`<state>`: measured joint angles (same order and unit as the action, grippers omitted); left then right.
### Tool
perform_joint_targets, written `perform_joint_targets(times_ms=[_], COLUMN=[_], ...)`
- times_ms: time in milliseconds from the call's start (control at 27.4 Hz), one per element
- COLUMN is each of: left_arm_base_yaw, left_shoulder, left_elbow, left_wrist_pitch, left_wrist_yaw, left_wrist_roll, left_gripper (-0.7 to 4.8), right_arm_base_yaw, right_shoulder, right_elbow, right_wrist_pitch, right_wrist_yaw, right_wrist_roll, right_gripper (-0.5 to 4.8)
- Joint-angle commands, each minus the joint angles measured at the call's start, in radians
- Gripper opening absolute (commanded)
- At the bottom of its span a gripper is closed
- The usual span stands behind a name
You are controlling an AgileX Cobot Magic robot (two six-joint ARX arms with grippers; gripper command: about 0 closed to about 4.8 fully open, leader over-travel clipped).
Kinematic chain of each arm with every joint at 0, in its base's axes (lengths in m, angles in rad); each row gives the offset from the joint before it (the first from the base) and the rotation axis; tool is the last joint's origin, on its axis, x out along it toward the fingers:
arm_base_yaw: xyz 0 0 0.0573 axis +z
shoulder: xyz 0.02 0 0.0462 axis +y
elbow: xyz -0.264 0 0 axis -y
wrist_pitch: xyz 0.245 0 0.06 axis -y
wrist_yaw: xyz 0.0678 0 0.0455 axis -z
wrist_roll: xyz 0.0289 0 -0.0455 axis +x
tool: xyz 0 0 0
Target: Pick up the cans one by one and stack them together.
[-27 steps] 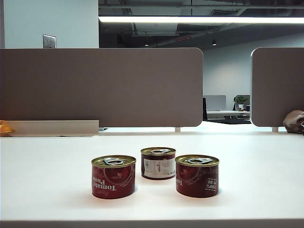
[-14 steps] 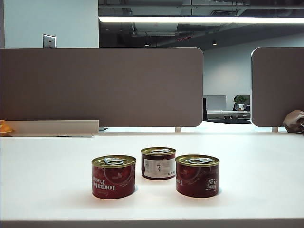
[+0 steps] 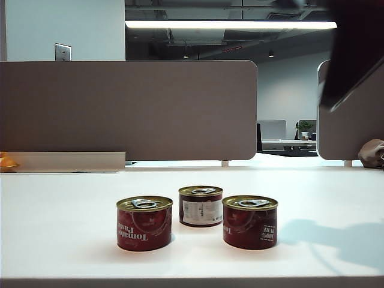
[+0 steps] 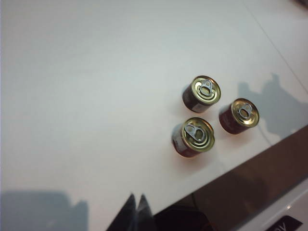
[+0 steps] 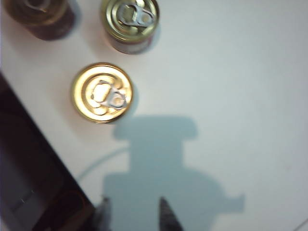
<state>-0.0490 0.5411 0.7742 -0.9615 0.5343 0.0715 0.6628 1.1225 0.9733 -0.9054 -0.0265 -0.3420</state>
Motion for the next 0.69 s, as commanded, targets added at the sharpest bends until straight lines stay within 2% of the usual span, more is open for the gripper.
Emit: perform_joint_targets(times_ms=[37,73,146,183,292,439,512,621,694], left_arm_base_yaw=[-0.033,-0.042,-0.05,-0.053,-0.053,-0.053,-0.053,-0.053,-0.053], left_shoulder=[-0.002,-0.002,-0.002,-0.002,-0.002,-0.004,-0.013,-0.014,-0.014], left_elbow=[0.003,0.003,0.003,0.003,0.004,0.004,0.004,0.004,0.004], left_wrist_pitch=[-0.028,-0.042,-0.064,-0.088,-0.115,-0.124,-0.122,-0.126,-0.131], left_wrist_yaw=[0.008,0.008,0.008,0.002,0.003,0.001,0.001,0.001,0.001], left_wrist_roll=[-0.002,-0.002,-0.003,-0.004,-0.004,0.001,0.004,0.003,0.003], left_gripper=[-0.05,-0.05,-0.05,-0.05,-0.05,-0.05,-0.05,-0.05,-0.05], right_arm_base_yaw=[0.022,0.022,0.024,0.026,0.028,0.031,0.031,0.031,0.031], right_shoulder=[0.112,0.139,0.193,0.235,0.299,0.35,0.393,0.417,0.431], right_elbow=[0.053,0.064,0.091,0.112,0.145,0.163,0.164,0.164,0.164], right_wrist_pitch=[0.049,0.053,0.057,0.062,0.069,0.072,0.075,0.072,0.077], right_wrist_yaw=[0.013,0.005,-0.016,-0.04,-0.082,-0.138,-0.159,-0.18,-0.204], right_wrist_roll=[-0.002,-0.002,-0.002,-0.002,-0.002,-0.003,-0.002,0.001,0.002], right_gripper=[1.22,1.24,1.69,2.36,3.32,3.51,4.03,4.33,4.33])
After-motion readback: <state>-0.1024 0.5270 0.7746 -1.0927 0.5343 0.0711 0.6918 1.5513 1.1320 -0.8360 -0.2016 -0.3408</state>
